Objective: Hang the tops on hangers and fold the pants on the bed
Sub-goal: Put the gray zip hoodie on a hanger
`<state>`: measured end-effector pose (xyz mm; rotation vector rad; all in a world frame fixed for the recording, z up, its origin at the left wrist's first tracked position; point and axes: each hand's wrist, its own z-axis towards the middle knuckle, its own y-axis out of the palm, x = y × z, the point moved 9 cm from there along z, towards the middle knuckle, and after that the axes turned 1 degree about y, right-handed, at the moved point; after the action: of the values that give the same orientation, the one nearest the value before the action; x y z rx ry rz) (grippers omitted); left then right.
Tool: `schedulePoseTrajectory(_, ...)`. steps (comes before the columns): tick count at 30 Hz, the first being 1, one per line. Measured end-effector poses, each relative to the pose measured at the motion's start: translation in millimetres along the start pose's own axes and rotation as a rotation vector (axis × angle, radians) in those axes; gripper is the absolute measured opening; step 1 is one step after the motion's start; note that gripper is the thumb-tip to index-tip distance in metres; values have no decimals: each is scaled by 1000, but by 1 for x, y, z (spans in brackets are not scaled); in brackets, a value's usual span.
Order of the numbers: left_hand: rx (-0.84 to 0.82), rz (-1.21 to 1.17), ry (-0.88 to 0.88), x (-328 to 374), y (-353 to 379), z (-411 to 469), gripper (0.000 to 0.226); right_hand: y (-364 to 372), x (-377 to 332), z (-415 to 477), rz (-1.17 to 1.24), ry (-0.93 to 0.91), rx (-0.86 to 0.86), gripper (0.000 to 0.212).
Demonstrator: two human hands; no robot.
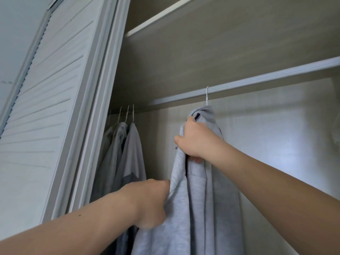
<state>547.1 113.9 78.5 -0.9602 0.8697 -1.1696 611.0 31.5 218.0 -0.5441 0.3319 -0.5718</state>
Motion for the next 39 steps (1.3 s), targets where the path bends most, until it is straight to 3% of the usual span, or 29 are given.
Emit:
schedulePoseTrajectory(2, 3, 32, -24, -11, 2, -3, 13, 10, -5, 8, -9, -3, 1, 33)
schedulePoseTrajectory(8, 1, 39, -127, -48, 2, -11, 24, 42, -32, 30, 44, -83, -1, 30)
schedulePoseTrajectory(14, -17, -2, -233, -76, 0, -18, 51, 74, -64, 50, 118, -171, -42, 33)
schedulePoseTrajectory(21, 16, 69, -304, -84, 1, -16, 75, 110, -82, 76, 172, -187, -145, 13)
schedulePoseTrajectory(24, 43, 87, -333, -85, 2, -11, 71, 120, -77, 84, 169, -173, -209, 12)
schedulePoseTrajectory(29, 7, 129, -379, -85, 12, -7, 66, 137, -74, 87, 365, -143, -419, 17)
schedulePoseTrajectory(34, 10, 136, -379, -83, 15, -10, 57, 138, -61, 74, 275, -169, -282, 20)
schedulePoseTrajectory(39, 116, 60, -320, -73, 3, -31, 25, 125, -46, 38, 368, -213, -251, 39)
